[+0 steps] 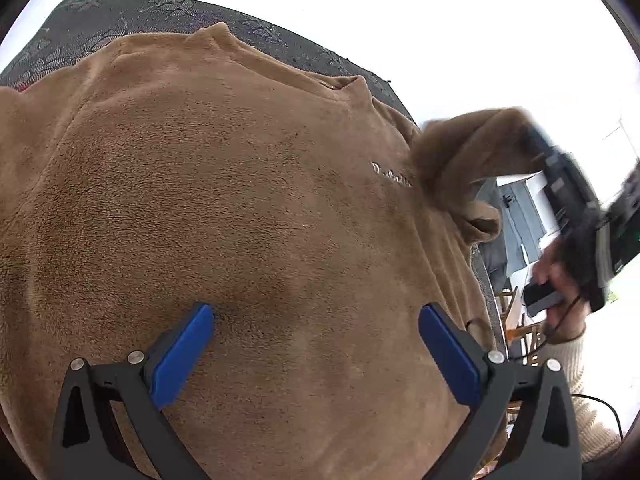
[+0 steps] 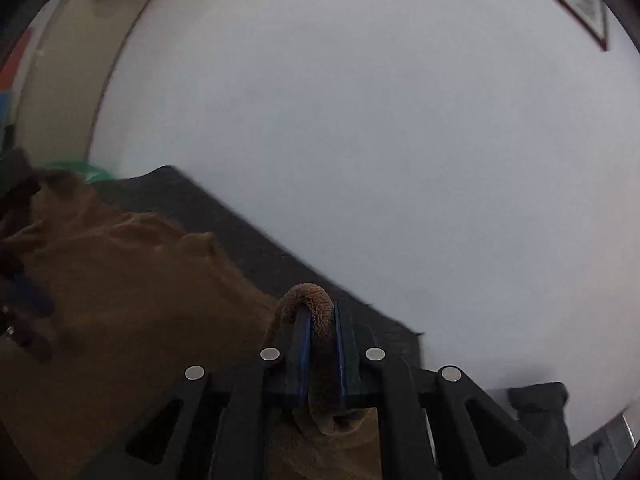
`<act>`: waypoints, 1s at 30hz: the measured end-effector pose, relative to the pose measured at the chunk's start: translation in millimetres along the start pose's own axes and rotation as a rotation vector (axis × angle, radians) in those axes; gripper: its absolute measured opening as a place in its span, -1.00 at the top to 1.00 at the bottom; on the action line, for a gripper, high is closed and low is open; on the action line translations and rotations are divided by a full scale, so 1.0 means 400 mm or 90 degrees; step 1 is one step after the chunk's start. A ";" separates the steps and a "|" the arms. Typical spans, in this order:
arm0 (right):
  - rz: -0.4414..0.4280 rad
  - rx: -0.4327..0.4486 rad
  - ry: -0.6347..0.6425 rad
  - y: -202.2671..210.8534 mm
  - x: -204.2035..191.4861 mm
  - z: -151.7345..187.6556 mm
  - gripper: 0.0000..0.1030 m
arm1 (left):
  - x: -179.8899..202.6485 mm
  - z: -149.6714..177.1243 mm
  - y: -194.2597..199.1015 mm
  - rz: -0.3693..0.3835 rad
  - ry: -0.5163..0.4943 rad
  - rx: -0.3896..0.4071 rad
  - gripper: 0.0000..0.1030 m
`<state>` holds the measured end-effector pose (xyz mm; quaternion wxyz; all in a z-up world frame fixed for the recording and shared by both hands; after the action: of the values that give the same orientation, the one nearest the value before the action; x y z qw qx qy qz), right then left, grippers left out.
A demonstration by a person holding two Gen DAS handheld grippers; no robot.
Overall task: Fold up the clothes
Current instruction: 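Lift the sleeve with the right tool and fold it across the sweatshirt body, then grasp the folded sleeve cuff with the left tool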
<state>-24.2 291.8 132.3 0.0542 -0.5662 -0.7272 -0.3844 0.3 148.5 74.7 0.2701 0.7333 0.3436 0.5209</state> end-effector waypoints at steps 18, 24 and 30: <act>-0.255 -0.065 -0.313 0.061 0.101 0.136 -0.87 | 0.009 -0.012 -0.019 -0.009 -0.017 -0.010 -1.00; -0.350 -0.108 -0.590 0.022 0.176 0.266 -0.87 | 0.126 -0.019 -0.047 -0.060 -0.127 -0.027 -1.00; -0.272 -0.135 -0.583 0.043 0.151 0.319 -0.87 | 0.264 0.007 -0.122 -0.119 -0.296 -0.011 -1.00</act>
<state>14.8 419.3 82.6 -0.4068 -0.5177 -0.7329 -0.1713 15.3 261.4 98.1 0.3952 0.7961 0.3339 0.3140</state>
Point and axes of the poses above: each gripper's, at about its wrist camera, not at the fingertips, and y roughly against the way its jaws point, x to its right, z to its underside, the point moved 4 cm from there along -y, roughly the way its jaws point, and after that the axes turned 5 degrees about -x, right-handed, at the moved point
